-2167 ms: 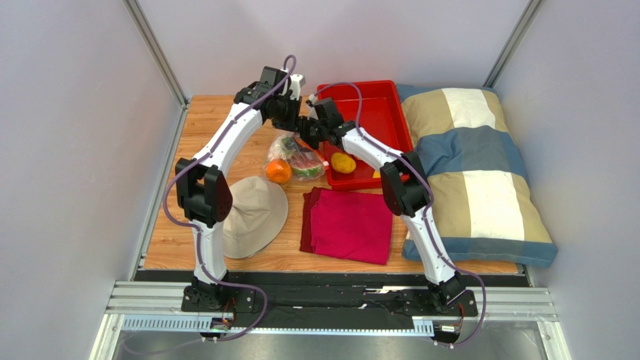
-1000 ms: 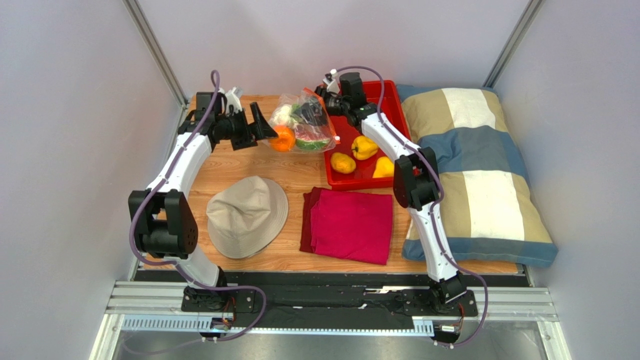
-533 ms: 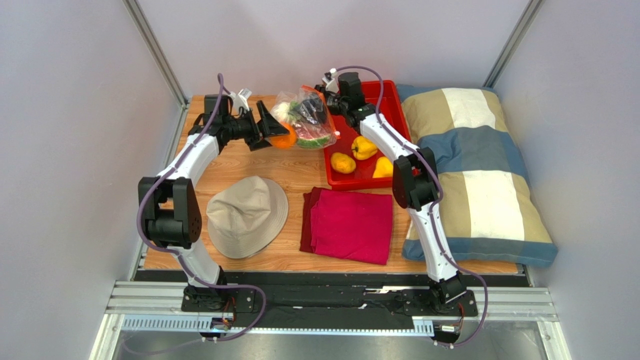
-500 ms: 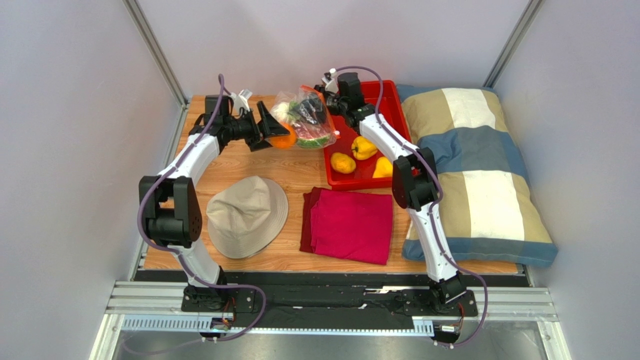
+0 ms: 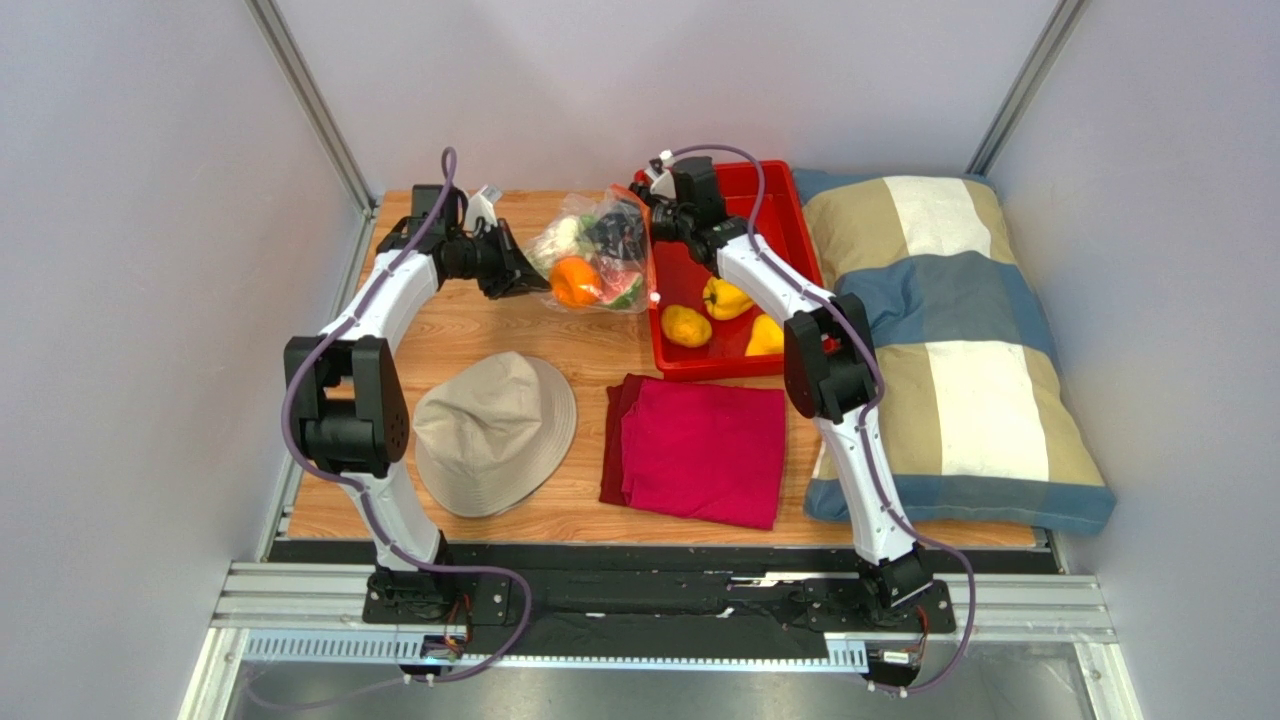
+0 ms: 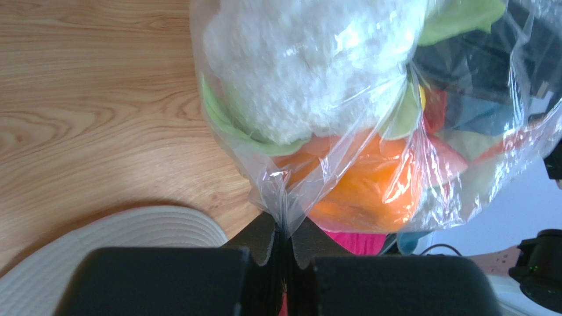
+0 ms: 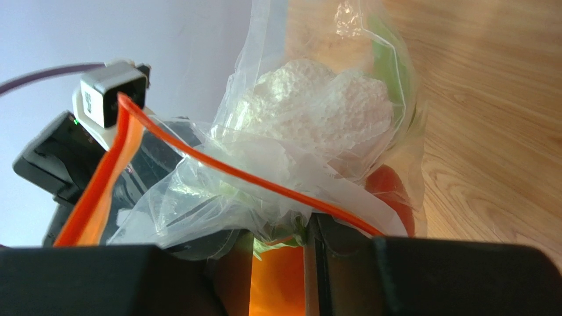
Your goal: Open the zip-top bag and remove the fake food
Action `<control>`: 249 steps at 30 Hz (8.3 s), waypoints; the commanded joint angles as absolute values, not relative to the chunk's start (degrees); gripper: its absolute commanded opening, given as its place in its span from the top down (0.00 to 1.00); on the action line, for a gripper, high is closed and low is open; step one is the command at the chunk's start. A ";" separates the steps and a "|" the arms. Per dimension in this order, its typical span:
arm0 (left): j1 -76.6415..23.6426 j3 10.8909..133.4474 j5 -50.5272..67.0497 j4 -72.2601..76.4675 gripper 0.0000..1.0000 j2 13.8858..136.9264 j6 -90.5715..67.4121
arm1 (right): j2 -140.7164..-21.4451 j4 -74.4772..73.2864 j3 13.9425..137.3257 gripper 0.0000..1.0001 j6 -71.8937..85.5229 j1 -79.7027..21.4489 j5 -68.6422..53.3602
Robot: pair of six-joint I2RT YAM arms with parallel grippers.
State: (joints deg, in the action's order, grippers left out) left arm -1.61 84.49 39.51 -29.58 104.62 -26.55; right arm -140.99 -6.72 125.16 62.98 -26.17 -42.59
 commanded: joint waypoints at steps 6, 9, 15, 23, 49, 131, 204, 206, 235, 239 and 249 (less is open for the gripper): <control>2.37 89.03 32.63 -33.57 1.00 107.05 -20.40 | -135.79 -12.20 126.63 1.00 54.17 -25.66 -48.34; 2.90 91.66 26.75 -37.78 1.00 109.24 -18.46 | -136.05 -16.87 128.23 1.00 51.16 -25.14 -48.42; 4.57 93.60 23.29 -37.70 1.00 112.93 -19.07 | -135.26 -17.49 125.95 1.00 50.62 -24.70 -48.78; 4.31 96.24 28.12 -38.24 1.00 114.97 -19.78 | -140.51 -17.75 129.27 0.95 51.85 -25.22 -45.45; 3.69 91.76 27.86 -37.36 1.00 111.53 -20.48 | -134.91 -36.21 122.17 0.26 39.90 -26.63 -41.66; -21.45 109.69 -0.89 -48.52 1.00 110.92 -12.13 | -114.09 -47.11 111.28 1.00 23.30 -16.27 -37.53; -21.71 112.33 12.92 -45.97 1.00 112.15 -21.62 | -139.40 -2.56 110.05 0.13 27.59 -33.57 -45.27; -22.06 112.32 13.27 -45.79 1.00 112.32 -21.97 | -139.04 2.08 106.90 0.13 29.26 -33.57 -42.74; -10.20 98.34 4.83 -50.16 0.97 101.85 -19.26 | -136.49 15.11 103.62 0.50 45.79 -32.78 -43.94; -9.93 102.83 4.92 -56.77 1.00 111.24 -15.03 | -136.84 15.38 104.15 0.43 46.05 -32.96 -44.38; -10.11 103.28 6.59 -60.38 1.00 116.72 -10.99 | -137.02 14.77 103.27 0.24 44.91 -34.45 -44.65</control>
